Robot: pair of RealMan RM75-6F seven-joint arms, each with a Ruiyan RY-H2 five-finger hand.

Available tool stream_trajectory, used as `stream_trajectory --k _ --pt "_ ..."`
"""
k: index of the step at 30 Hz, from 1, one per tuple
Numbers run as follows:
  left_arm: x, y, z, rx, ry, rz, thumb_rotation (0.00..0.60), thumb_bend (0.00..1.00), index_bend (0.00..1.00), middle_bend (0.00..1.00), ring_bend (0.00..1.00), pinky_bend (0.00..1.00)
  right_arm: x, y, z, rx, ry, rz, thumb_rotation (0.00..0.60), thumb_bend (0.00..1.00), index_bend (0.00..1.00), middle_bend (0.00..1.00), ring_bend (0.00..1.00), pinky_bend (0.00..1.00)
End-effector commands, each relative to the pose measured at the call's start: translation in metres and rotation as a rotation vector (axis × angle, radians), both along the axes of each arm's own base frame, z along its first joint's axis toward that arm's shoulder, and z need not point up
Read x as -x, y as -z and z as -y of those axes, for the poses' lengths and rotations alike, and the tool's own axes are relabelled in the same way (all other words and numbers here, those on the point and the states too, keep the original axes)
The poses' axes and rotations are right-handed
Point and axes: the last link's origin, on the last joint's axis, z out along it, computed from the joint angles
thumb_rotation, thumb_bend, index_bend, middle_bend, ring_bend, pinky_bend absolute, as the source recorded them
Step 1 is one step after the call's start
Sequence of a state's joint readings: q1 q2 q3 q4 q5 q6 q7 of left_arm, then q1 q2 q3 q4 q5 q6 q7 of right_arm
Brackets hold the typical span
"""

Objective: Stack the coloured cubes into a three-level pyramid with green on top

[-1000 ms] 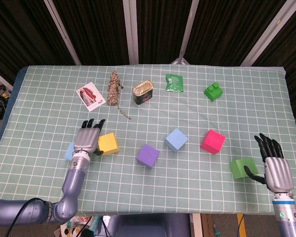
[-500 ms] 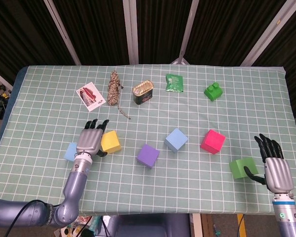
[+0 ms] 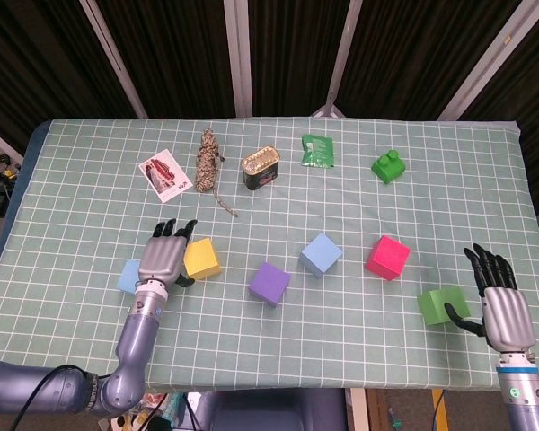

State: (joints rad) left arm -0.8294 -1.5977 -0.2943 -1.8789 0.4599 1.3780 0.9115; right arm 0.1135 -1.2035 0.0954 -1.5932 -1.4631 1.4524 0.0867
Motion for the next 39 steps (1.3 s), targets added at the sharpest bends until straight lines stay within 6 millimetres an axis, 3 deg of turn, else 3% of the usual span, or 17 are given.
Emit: stream_trajectory --k 1,8,15,19,33,39 --pt "0.002 0.005 -0.002 0.002 -0.011 -0.003 0.600 0.12 0.02 0.23 0.00 0.03 0.001 0.000 0.000 0.000 0.002 0.001 0.600 0.30 0.00 0.00 0.00 0.00" --pt "0.003 0.015 -0.007 0.010 -0.029 -0.008 0.600 0.13 0.02 0.24 0.00 0.03 0.001 -0.001 -0.001 0.001 0.005 0.003 0.600 0.30 0.00 0.00 0.00 0.00" --pt "0.002 0.026 -0.008 0.017 -0.013 -0.003 0.600 0.34 0.06 0.31 0.00 0.05 0.001 -0.001 0.000 -0.002 0.008 0.005 0.600 0.29 0.00 0.00 0.00 0.00" --pt "-0.001 0.032 -0.010 0.007 0.025 0.011 0.600 0.41 0.08 0.34 0.00 0.06 0.001 -0.001 0.001 -0.005 0.007 0.007 0.600 0.29 0.00 0.00 0.00 0.00" --pt "-0.014 0.040 -0.014 0.097 0.164 0.039 0.600 0.42 0.08 0.36 0.01 0.06 0.001 -0.001 0.002 -0.009 0.010 0.017 0.600 0.30 0.00 0.00 0.00 0.00" --pt "-0.017 0.041 -0.024 0.131 0.219 0.024 0.600 0.42 0.08 0.36 0.01 0.06 0.001 0.000 0.002 -0.012 0.016 0.020 0.600 0.29 0.00 0.00 0.00 0.00"
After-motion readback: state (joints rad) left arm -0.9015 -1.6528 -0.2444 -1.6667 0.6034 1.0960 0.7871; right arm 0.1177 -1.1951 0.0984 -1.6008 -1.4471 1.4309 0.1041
